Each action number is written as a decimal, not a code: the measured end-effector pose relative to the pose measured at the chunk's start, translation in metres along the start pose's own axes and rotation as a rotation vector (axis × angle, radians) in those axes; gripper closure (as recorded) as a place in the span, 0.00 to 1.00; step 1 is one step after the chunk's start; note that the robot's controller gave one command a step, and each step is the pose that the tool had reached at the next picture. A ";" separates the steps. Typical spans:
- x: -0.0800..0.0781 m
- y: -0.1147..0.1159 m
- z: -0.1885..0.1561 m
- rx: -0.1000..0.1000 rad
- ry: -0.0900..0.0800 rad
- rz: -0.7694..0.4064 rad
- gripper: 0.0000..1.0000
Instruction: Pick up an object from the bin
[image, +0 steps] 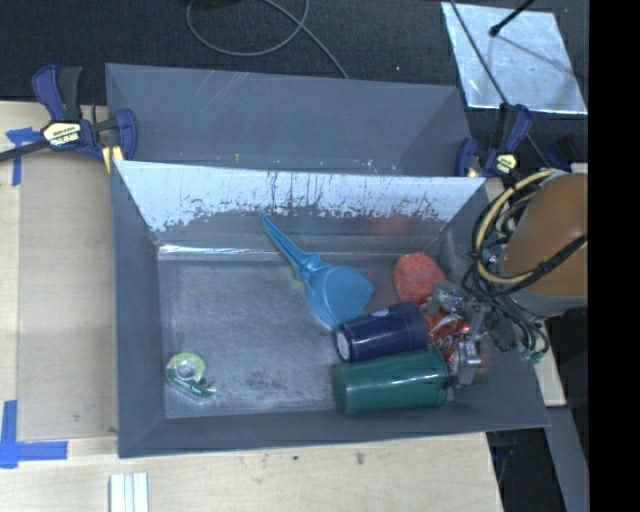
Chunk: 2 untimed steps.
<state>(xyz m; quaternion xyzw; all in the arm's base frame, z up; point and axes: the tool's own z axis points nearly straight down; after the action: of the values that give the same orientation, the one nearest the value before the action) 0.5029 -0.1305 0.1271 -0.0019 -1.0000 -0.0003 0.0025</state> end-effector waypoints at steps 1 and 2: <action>-0.002 0.000 -0.005 0.002 -0.008 -0.003 0.00; -0.014 0.013 0.009 0.002 -0.007 0.014 0.00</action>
Offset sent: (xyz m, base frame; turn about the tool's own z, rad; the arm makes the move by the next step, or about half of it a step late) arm 0.0194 0.0216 -0.0176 0.0210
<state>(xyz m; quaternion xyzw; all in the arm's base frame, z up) 0.5172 -0.1173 0.1177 -0.0090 -1.0000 0.0008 -0.0013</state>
